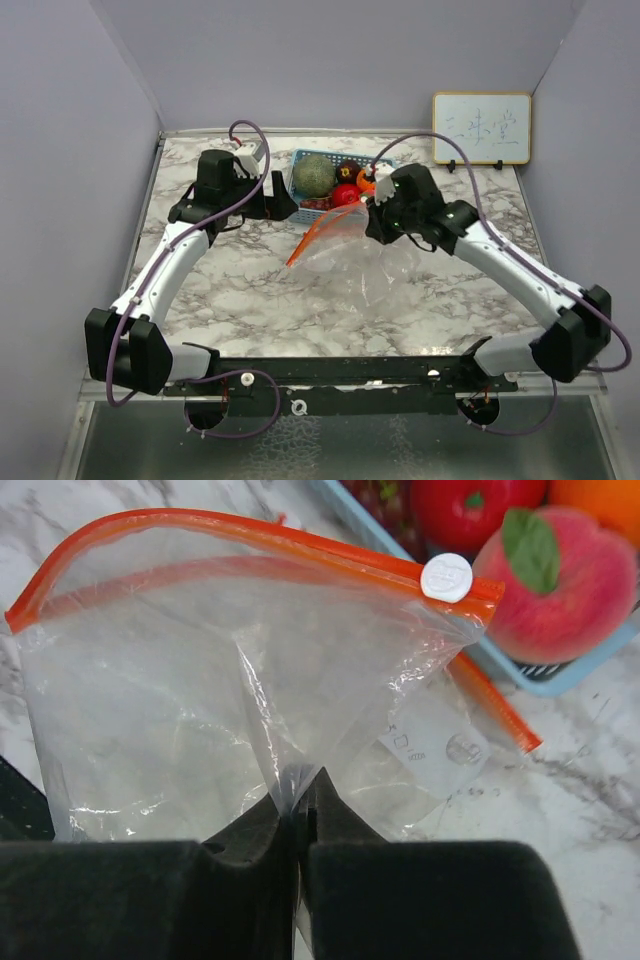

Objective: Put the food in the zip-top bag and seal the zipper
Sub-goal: Pick up the zipper food storage bag at the center of the board, then open the zipper of the food storage bag.

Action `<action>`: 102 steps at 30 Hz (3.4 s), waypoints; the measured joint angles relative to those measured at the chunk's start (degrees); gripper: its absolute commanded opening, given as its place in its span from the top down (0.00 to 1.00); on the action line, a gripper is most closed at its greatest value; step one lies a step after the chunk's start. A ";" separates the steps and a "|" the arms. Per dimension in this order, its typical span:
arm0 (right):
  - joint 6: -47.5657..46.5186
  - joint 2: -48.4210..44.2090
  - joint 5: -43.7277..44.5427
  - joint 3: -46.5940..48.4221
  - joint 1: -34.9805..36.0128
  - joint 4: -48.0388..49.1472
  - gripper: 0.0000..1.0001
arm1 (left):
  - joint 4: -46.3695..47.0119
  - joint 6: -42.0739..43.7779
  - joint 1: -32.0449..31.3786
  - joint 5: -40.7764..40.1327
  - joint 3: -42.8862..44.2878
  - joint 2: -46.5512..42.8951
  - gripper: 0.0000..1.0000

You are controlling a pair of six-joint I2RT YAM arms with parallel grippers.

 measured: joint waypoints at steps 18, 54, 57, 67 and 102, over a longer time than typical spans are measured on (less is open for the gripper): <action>-16.11 -19.76 -13.92 -1.97 0.00 5.60 0.98 | 31.76 -32.59 1.99 28.02 1.40 8.59 0.29; -16.37 -9.07 4.59 6.88 0.22 12.35 0.38 | 9.70 -13.79 -1.09 26.58 -2.14 3.02 1.00; -15.26 -7.13 9.42 13.20 0.22 11.80 0.37 | 0.59 -10.40 -1.01 12.96 4.66 3.32 1.00; -0.87 4.94 9.01 35.32 0.22 7.85 0.36 | -8.57 -9.99 -4.85 -17.97 14.05 1.29 1.00; 13.53 25.51 4.72 56.04 7.34 0.87 0.33 | -10.69 -11.96 -13.11 -32.46 18.36 2.60 1.00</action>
